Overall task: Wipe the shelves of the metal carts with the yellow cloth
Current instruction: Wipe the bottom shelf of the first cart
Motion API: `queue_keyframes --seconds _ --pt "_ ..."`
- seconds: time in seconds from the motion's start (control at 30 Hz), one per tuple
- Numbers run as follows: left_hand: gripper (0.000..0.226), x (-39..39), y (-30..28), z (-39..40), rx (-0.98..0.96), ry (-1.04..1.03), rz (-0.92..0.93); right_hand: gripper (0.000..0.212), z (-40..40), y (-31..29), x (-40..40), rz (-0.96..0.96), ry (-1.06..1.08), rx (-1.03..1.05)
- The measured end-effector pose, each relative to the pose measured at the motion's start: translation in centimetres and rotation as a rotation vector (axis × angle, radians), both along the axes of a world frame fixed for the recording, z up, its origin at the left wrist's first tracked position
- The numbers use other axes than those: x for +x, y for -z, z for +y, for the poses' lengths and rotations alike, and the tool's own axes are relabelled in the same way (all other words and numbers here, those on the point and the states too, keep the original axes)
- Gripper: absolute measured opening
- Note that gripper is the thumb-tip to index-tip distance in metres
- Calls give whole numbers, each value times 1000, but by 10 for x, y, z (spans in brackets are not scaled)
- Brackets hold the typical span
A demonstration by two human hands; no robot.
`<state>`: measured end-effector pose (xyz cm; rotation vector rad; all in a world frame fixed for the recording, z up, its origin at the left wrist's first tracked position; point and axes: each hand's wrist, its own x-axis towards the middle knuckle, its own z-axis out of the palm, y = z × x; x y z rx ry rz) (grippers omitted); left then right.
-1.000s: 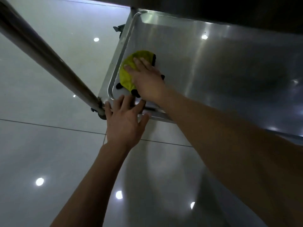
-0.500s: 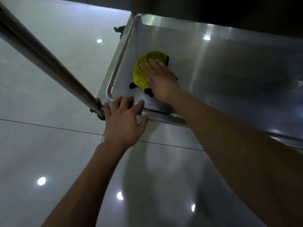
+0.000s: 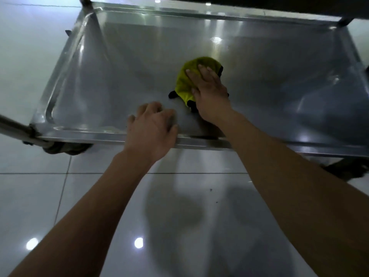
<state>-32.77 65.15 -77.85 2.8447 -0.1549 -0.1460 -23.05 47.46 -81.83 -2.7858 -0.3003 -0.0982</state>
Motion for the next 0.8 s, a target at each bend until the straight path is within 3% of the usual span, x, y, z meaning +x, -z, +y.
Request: queue_keyframes --seconds 0.27,0.57,0.7,0.8 --pt "38 4 5 -22 66 31 1 50 -105 -2 -13 56 176 -41" --pt "45 4 8 -10 34 66 -44 50 -89 -5 -13 46 194 -152" --pt "50 9 4 32 -104 38 -26 50 -68 -6 -3 68 166 -159" --pt "45 9 4 81 -9 -47 -109 50 -40 -6 6 66 144 -148"
